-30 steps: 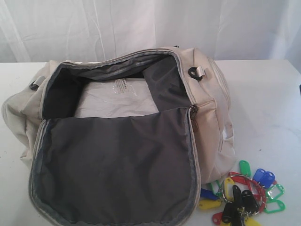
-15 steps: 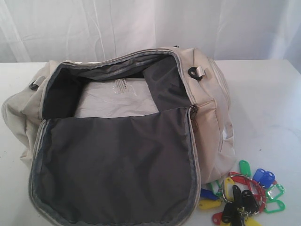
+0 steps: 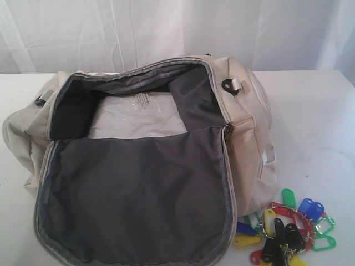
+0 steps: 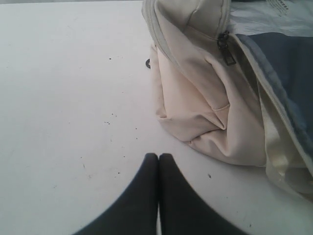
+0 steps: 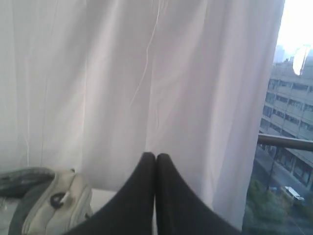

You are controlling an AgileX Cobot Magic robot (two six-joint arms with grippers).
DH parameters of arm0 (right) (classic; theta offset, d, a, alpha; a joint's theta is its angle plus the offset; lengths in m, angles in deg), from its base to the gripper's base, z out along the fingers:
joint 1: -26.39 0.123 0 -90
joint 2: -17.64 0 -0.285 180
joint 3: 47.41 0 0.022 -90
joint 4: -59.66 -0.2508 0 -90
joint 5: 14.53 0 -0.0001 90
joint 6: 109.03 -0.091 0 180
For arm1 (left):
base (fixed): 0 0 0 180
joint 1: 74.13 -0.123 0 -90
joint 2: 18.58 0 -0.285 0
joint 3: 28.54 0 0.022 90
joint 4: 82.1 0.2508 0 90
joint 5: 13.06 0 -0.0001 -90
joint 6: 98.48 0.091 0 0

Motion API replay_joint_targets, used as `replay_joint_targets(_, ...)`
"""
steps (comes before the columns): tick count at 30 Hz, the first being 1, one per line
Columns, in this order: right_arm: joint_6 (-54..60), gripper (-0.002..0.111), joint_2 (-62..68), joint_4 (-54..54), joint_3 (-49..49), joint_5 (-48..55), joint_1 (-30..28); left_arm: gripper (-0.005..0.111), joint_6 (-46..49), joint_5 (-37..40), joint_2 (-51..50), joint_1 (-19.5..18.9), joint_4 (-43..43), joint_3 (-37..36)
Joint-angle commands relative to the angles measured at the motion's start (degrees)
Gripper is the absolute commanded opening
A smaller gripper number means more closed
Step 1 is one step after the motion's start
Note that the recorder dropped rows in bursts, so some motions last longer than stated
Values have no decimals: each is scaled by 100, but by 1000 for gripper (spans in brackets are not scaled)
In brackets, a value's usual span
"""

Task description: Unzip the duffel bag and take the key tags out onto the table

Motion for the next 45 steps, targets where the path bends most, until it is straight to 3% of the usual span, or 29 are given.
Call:
replay_joint_targets(1, -476, 0, -82, -92, -180, -676, -166, 0, -38, 21, 24, -22, -15, -23)
replay_joint_targets(8, -639, 0, -82, -68, -1737, -1588, -455, 0, -38, 6, 24, -22, -15, -23)
replay_joint_targets(21, -649, 0, -82, -67, -4628, -1842, -715, 0, -38, -10, 24, -22, -15, -23)
replay_joint_targets(25, -649, 0, -82, -82, -4628, -2246, -722, 0, -38, -10, 24, -22, -15, -23)
replay_joint_targets(45, -685, 0, -82, -1226, -4628, -1935, -557, 0, -38, -10, 24, -22, -15, -23)
